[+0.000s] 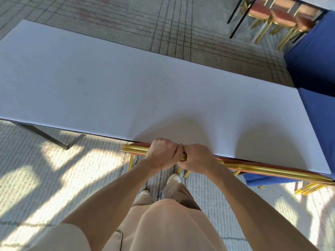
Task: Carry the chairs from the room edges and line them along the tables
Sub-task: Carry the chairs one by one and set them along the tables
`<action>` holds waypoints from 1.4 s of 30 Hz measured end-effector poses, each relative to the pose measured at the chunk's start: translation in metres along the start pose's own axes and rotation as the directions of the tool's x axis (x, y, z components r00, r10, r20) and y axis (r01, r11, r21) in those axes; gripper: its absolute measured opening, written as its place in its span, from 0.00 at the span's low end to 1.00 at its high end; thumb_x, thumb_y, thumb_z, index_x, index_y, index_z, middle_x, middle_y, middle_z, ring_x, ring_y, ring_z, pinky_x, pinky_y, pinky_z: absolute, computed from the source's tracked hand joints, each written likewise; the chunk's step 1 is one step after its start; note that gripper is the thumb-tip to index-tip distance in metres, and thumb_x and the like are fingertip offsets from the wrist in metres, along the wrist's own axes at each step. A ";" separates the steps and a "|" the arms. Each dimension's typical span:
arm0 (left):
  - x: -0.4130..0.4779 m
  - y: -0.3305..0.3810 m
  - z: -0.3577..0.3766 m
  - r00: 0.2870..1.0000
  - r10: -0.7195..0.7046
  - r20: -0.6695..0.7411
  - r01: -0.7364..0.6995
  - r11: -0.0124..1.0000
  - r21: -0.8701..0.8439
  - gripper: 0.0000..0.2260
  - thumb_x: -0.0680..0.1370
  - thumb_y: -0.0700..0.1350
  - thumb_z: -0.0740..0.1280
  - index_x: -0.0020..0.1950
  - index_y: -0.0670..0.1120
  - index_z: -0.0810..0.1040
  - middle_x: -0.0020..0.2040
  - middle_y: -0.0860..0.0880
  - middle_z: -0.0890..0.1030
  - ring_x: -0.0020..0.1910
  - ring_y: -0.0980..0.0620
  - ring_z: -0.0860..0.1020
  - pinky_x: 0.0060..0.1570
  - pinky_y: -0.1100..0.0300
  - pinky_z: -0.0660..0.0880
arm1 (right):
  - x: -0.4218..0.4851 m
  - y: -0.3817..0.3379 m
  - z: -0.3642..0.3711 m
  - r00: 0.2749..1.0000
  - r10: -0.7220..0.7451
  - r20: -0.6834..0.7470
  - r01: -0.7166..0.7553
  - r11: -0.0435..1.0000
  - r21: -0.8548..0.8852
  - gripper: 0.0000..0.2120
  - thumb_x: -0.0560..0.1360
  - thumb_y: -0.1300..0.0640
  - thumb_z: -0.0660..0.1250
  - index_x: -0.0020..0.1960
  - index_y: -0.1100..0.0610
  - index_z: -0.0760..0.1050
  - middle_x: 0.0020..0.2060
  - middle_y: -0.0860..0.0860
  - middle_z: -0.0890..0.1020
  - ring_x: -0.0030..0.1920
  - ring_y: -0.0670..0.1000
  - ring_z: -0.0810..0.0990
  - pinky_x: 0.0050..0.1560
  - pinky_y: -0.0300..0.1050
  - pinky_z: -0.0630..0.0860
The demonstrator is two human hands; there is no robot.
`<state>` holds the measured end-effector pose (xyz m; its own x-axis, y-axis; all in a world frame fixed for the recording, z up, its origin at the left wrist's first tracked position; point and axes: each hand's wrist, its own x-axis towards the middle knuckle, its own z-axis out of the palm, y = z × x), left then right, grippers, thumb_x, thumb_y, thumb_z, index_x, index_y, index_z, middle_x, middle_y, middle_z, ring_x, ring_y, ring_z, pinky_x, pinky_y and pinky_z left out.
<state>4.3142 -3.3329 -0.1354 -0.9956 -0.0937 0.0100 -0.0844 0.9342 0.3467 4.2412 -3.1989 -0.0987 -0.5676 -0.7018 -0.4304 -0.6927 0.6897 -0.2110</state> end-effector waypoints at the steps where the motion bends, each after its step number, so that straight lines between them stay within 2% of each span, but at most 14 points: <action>1: 0.000 -0.001 0.002 1.000 -0.006 0.001 0.006 1.000 -0.002 0.24 0.84 0.52 0.48 0.34 0.47 0.75 0.27 0.53 0.68 0.28 0.50 0.71 0.33 0.57 0.70 | 0.000 0.000 -0.002 1.000 0.004 0.029 -0.004 1.000 0.005 0.11 0.76 0.44 0.64 0.50 0.52 0.75 0.42 0.50 0.79 0.44 0.54 0.79 0.43 0.47 0.74; 8: -0.006 0.000 0.001 0.998 -0.055 0.018 0.055 0.998 -0.007 0.25 0.84 0.55 0.47 0.43 0.49 0.81 0.34 0.50 0.79 0.32 0.50 0.73 0.35 0.58 0.63 | -0.007 0.000 -0.019 0.981 0.003 0.196 -0.039 0.983 0.180 0.13 0.75 0.46 0.70 0.55 0.52 0.77 0.48 0.51 0.82 0.50 0.54 0.80 0.48 0.46 0.75; 11: -0.008 -0.001 -0.004 0.994 -0.098 0.049 0.103 0.989 -0.105 0.24 0.83 0.57 0.49 0.42 0.49 0.81 0.37 0.50 0.81 0.37 0.50 0.77 0.37 0.59 0.66 | -0.009 0.002 -0.024 0.983 0.000 0.184 -0.039 0.977 0.208 0.16 0.73 0.45 0.71 0.56 0.52 0.78 0.48 0.50 0.82 0.50 0.53 0.81 0.47 0.45 0.75; 15: -0.024 -0.012 -0.014 0.969 -0.230 -0.095 0.209 0.959 -0.194 0.20 0.80 0.58 0.54 0.39 0.48 0.78 0.34 0.51 0.78 0.34 0.50 0.76 0.33 0.57 0.72 | -0.012 -0.008 -0.034 0.996 -0.054 0.068 0.036 0.969 0.246 0.14 0.74 0.42 0.68 0.54 0.50 0.78 0.46 0.47 0.82 0.46 0.48 0.79 0.48 0.44 0.76; 18: -0.049 -0.025 -0.024 0.922 -0.342 -0.179 0.299 0.926 -0.232 0.19 0.77 0.59 0.57 0.43 0.49 0.82 0.39 0.51 0.83 0.40 0.48 0.81 0.39 0.56 0.77 | -0.007 -0.024 -0.035 0.987 -0.144 -0.073 0.155 0.972 0.174 0.16 0.71 0.39 0.64 0.54 0.47 0.76 0.46 0.42 0.80 0.48 0.44 0.78 0.51 0.50 0.78; 20: -0.072 -0.033 -0.035 0.884 -0.409 -0.226 0.353 0.901 -0.251 0.21 0.76 0.61 0.56 0.47 0.49 0.83 0.44 0.51 0.85 0.45 0.48 0.82 0.44 0.56 0.77 | -0.003 -0.043 -0.033 0.967 -0.225 -0.117 0.245 0.950 0.196 0.23 0.69 0.36 0.61 0.57 0.47 0.76 0.50 0.39 0.78 0.50 0.42 0.77 0.54 0.46 0.77; 23: -0.116 -0.045 -0.054 0.832 -0.485 -0.270 0.440 0.873 -0.212 0.22 0.77 0.61 0.57 0.53 0.48 0.83 0.49 0.50 0.85 0.50 0.46 0.82 0.46 0.56 0.75 | 0.002 -0.082 -0.025 0.927 -0.326 -0.187 0.369 0.881 0.295 0.25 0.71 0.39 0.67 0.63 0.50 0.75 0.57 0.43 0.78 0.57 0.43 0.77 0.57 0.42 0.74; 25: -0.165 -0.054 -0.066 0.763 -0.583 -0.280 0.549 0.813 -0.196 0.22 0.78 0.62 0.57 0.55 0.49 0.82 0.52 0.50 0.85 0.53 0.46 0.82 0.48 0.55 0.77 | -0.003 -0.123 -0.008 0.884 -0.416 -0.214 0.467 0.815 0.344 0.21 0.73 0.47 0.69 0.64 0.51 0.75 0.59 0.46 0.79 0.59 0.45 0.77 0.59 0.44 0.74; 27: -0.200 -0.061 -0.080 0.696 -0.644 -0.317 0.601 0.764 -0.234 0.20 0.79 0.61 0.60 0.56 0.48 0.82 0.53 0.50 0.84 0.53 0.48 0.82 0.47 0.59 0.75 | -0.007 -0.156 0.002 0.845 -0.485 -0.224 0.534 0.760 0.369 0.23 0.72 0.46 0.68 0.65 0.52 0.74 0.59 0.48 0.79 0.60 0.47 0.77 0.59 0.46 0.74; 29: -0.259 -0.066 -0.098 0.605 -0.708 -0.363 0.689 0.695 -0.207 0.15 0.80 0.56 0.64 0.57 0.47 0.82 0.53 0.49 0.84 0.52 0.47 0.81 0.44 0.62 0.70 | -0.022 -0.208 0.013 0.768 -0.607 -0.205 0.637 0.691 0.341 0.24 0.72 0.48 0.68 0.66 0.52 0.72 0.60 0.48 0.79 0.60 0.47 0.77 0.58 0.42 0.72; 32: -0.329 -0.079 -0.129 0.513 -0.750 -0.418 0.779 0.611 -0.139 0.19 0.78 0.59 0.61 0.59 0.47 0.81 0.54 0.48 0.84 0.53 0.46 0.81 0.45 0.56 0.75 | -0.042 -0.278 0.013 0.683 -0.705 -0.188 0.716 0.596 0.364 0.22 0.74 0.53 0.71 0.67 0.53 0.72 0.60 0.47 0.79 0.60 0.43 0.76 0.54 0.35 0.67; 36: -0.438 -0.096 -0.176 0.301 -0.802 -0.516 0.852 0.469 -0.234 0.21 0.78 0.60 0.60 0.61 0.47 0.80 0.58 0.47 0.82 0.55 0.47 0.81 0.49 0.53 0.78 | -0.078 -0.393 0.015 0.488 -0.860 -0.152 0.851 0.429 0.303 0.22 0.76 0.49 0.68 0.68 0.51 0.70 0.61 0.46 0.78 0.62 0.43 0.75 0.61 0.44 0.71; 38: -0.482 -0.107 -0.195 0.260 -0.793 -0.551 0.863 0.447 -0.235 0.20 0.80 0.59 0.61 0.63 0.46 0.78 0.61 0.47 0.81 0.56 0.48 0.80 0.50 0.52 0.78 | -0.088 -0.439 0.011 0.429 -0.896 -0.112 0.883 0.390 0.261 0.22 0.78 0.47 0.66 0.69 0.50 0.68 0.61 0.45 0.77 0.61 0.43 0.74 0.59 0.41 0.67; 42: -0.623 -0.129 -0.256 0.003 -0.784 -0.621 0.849 0.329 -0.412 0.25 0.77 0.61 0.58 0.63 0.46 0.78 0.60 0.47 0.81 0.56 0.48 0.80 0.52 0.52 0.78 | -0.126 -0.597 0.022 0.257 -0.957 -0.134 0.950 0.226 0.214 0.21 0.77 0.47 0.66 0.68 0.49 0.68 0.60 0.46 0.78 0.63 0.46 0.75 0.61 0.48 0.72</action>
<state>4.9559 -3.4835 0.0534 0.0894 -0.9465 0.3102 -0.8562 0.0861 0.5094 4.7363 -3.5178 0.0621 0.4575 -0.8644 0.2086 -0.6005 -0.4734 -0.6444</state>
